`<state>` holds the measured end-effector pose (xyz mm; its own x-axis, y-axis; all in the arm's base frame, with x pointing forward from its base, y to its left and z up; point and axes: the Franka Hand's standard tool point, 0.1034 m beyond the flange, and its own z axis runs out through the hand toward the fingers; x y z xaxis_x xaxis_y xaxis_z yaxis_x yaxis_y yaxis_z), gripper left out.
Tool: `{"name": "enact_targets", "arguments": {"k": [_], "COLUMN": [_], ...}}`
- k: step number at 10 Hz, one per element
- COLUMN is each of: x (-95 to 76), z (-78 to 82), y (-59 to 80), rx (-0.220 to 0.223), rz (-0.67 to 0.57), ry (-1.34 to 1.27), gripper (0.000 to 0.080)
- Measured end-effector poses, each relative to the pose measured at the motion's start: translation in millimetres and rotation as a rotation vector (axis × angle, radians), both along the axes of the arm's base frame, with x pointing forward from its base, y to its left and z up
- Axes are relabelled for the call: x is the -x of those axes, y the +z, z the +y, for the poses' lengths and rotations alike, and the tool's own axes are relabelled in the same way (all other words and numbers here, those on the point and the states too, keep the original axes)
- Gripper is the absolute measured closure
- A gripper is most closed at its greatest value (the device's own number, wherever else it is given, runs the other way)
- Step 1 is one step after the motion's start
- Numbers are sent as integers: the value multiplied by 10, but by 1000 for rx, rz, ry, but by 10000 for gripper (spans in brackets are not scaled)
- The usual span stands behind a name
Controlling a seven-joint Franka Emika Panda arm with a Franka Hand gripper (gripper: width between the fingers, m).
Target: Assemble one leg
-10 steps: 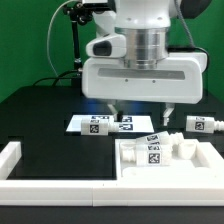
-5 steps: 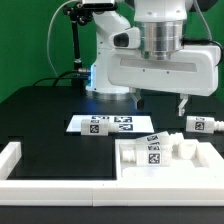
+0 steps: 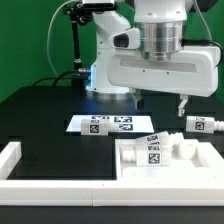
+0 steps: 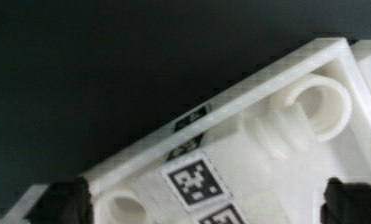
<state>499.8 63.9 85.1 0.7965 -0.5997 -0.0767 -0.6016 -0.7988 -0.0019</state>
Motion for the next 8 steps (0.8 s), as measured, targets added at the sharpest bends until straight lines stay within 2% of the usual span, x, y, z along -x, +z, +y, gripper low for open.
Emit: {"name": "enact_targets", "arguments": {"k": [2, 3, 4, 5, 8], "x": [329, 403, 372, 335, 344], "z": [175, 253, 268, 315, 326], "y": [-43, -78, -74, -25, -40], "rx": [15, 5, -27, -27, -29], "rz": [43, 52, 24, 13, 16], "ry": [-252, -328, -396, -386, -378], "gripper": [150, 150, 150, 150, 150]}}
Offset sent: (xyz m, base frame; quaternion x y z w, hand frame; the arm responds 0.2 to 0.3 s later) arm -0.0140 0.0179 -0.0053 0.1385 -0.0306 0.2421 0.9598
